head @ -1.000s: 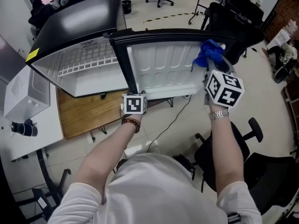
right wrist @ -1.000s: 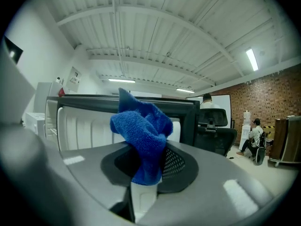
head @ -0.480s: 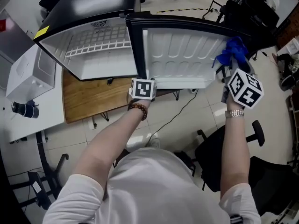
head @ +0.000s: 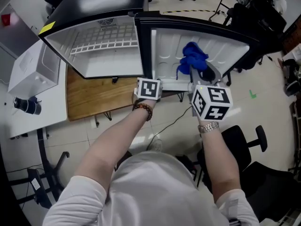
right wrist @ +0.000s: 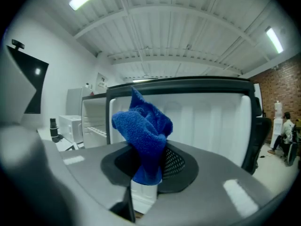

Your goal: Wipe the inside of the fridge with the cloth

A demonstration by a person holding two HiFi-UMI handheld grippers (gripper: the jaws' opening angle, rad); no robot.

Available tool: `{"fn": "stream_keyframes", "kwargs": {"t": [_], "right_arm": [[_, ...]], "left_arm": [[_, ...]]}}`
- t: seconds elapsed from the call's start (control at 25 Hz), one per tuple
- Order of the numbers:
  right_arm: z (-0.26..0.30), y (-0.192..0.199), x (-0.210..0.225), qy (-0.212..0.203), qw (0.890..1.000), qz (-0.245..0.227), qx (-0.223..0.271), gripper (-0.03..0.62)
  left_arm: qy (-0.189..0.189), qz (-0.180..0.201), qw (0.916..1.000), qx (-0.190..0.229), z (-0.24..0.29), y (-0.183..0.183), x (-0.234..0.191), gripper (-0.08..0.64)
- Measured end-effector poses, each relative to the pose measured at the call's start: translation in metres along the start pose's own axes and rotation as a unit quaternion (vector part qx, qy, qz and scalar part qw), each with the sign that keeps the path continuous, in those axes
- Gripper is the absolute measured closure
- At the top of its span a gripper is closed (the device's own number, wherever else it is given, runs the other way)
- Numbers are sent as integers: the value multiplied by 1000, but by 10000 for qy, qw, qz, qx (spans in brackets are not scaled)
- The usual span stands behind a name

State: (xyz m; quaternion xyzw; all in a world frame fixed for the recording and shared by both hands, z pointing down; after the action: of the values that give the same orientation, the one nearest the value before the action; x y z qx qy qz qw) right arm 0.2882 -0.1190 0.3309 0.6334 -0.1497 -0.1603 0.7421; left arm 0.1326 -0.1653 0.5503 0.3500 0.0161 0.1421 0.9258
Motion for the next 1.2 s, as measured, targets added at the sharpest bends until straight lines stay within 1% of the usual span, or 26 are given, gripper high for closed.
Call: {"fn": "stream_keyframes", "kwargs": {"t": [0.12, 0.2, 0.24, 0.32, 0.36, 0.44, 0.64, 0.96, 1.0, 1.12, 1.2], "right_arm": [[31, 17, -41, -547, 9983, -88, -198, 505], [47, 26, -59, -824, 9960, -108, -321, 505], [55, 30, -66, -939, 9948, -109, -368, 505], [67, 37, -75, -1135, 9926, -98, -433, 505], [73, 39, -78, -1205, 9916, -85, -453, 505], [82, 43, -80, -1258, 9909, -37, -485, 505], [92, 48, -68, -1041, 9934, 78, -467, 505], [79, 55, -42, -560, 9973, 244, -417, 505], [77, 55, -40, -523, 9975, 251, -410, 505], [70, 57, -30, -399, 9981, 275, -387, 505], [63, 58, -20, -281, 9984, 322, -370, 505]], "left_arm": [[8, -19, 10000, -43, 0, 2, -3, 423], [156, -110, 9998, -87, 1, 7, -1, 420], [292, -179, 9994, -81, 2, 8, 3, 419], [641, -311, 9975, 16, 3, 8, 13, 416], [731, -329, 9968, 64, 3, 7, 16, 416], [722, -309, 9969, 72, 3, 7, 15, 417], [623, -272, 9976, 97, 3, 7, 11, 420], [548, -302, 9980, 40, 3, 9, 9, 422], [576, -304, 9978, 97, 2, 7, 10, 422], [763, -280, 9951, 566, -5, -13, 17, 422], [785, -283, 9947, 603, -7, -15, 17, 423]]}}
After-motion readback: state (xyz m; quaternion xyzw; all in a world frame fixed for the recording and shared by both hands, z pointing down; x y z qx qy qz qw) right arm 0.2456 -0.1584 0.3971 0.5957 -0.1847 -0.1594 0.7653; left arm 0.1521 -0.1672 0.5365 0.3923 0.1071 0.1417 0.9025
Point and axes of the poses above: the fingertips, and each gripper's own axes: z forward along the fingers, x to its right, y out of its underside, the point moved 2 cm from there along -z, backward along the fingers, and after that the axes turned 12 degrees about -y, right-handed, at the moved point
